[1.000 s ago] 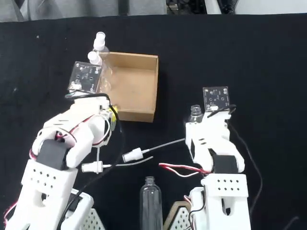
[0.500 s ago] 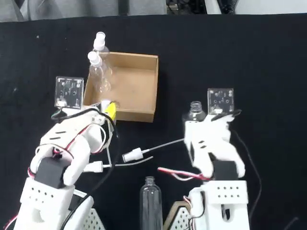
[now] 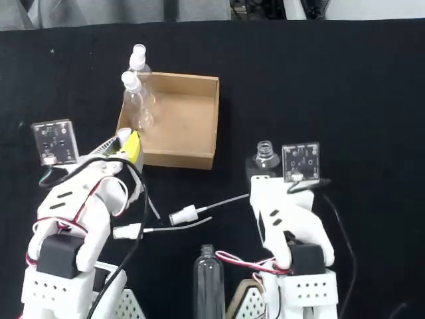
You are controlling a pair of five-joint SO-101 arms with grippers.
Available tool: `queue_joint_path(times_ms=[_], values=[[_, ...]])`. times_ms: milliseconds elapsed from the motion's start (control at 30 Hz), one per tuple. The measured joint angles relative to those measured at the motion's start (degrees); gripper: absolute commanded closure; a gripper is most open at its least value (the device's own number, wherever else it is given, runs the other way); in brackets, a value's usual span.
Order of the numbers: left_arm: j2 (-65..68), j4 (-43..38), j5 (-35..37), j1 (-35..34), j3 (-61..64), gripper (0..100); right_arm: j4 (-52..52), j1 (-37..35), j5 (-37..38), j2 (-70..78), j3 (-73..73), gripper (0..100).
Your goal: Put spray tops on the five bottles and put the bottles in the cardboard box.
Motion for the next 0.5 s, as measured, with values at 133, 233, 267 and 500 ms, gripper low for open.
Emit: queue_joint_path(times_ms=[133, 233, 267, 500], values=[[-0.09, 0.00, 1.49, -0.18, 0.09, 97, 0.00, 0.00, 0.00, -4.13, 2.02, 97.0], [-0.35, -1.93, 2.64, -0.26, 2.46, 97, 0.00, 0.00, 0.00, -7.30, 3.34, 97.2], [-0.53, -2.99, 2.73, -0.18, 3.60, 97, 0.00, 0.00, -0.09, -8.26, 3.78, 97.2], [-6.15, -8.70, 3.08, -1.14, 9.32, 97, 0.00, -0.26, -0.09, -8.62, 5.71, 97.3]])
